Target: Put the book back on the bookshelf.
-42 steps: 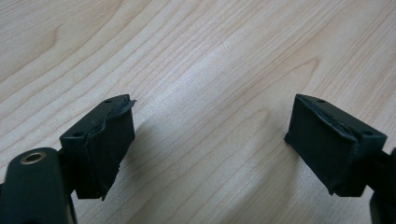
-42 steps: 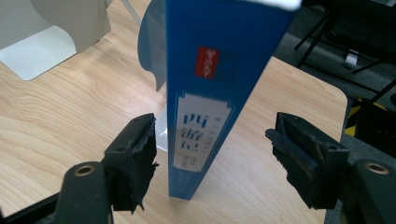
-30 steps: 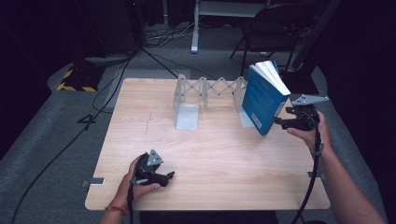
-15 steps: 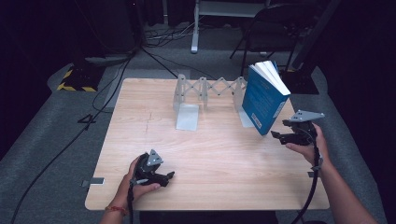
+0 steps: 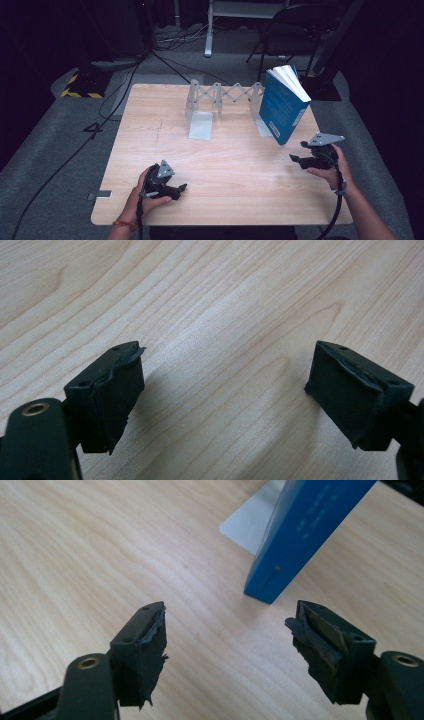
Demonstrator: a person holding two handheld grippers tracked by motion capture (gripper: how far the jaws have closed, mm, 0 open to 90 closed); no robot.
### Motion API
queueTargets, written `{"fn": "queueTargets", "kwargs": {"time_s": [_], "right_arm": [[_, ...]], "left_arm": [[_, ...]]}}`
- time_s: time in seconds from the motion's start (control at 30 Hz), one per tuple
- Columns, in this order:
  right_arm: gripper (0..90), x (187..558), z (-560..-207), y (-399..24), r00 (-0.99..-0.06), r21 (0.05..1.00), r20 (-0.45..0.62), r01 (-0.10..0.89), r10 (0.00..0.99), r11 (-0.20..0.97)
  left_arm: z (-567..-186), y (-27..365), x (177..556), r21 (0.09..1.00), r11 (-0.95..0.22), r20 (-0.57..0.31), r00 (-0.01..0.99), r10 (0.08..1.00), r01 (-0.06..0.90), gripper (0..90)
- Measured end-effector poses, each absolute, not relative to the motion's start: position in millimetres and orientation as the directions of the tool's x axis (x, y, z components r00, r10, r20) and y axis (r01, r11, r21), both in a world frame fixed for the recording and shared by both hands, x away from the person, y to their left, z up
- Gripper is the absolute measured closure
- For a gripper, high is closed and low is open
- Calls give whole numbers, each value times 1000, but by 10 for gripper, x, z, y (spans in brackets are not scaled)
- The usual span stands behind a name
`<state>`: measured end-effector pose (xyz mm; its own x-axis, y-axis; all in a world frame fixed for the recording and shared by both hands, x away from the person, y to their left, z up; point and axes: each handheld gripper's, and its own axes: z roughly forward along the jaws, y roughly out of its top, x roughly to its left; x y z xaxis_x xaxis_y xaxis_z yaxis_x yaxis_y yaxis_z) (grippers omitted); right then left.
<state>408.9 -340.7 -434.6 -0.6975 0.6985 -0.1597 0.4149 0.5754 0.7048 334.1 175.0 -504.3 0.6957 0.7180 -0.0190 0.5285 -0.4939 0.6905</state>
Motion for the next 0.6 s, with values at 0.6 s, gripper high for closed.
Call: {"fn": "queueTargets", "kwargs": {"time_s": [0.6], "right_arm": [[290, 3833, -4661, -3611, -736, 704, -156, 385, 659, 596]], "left_arm": [[-5043, 1751, 3342, 690, -496, -17, 698, 716, 526, 152]]}}
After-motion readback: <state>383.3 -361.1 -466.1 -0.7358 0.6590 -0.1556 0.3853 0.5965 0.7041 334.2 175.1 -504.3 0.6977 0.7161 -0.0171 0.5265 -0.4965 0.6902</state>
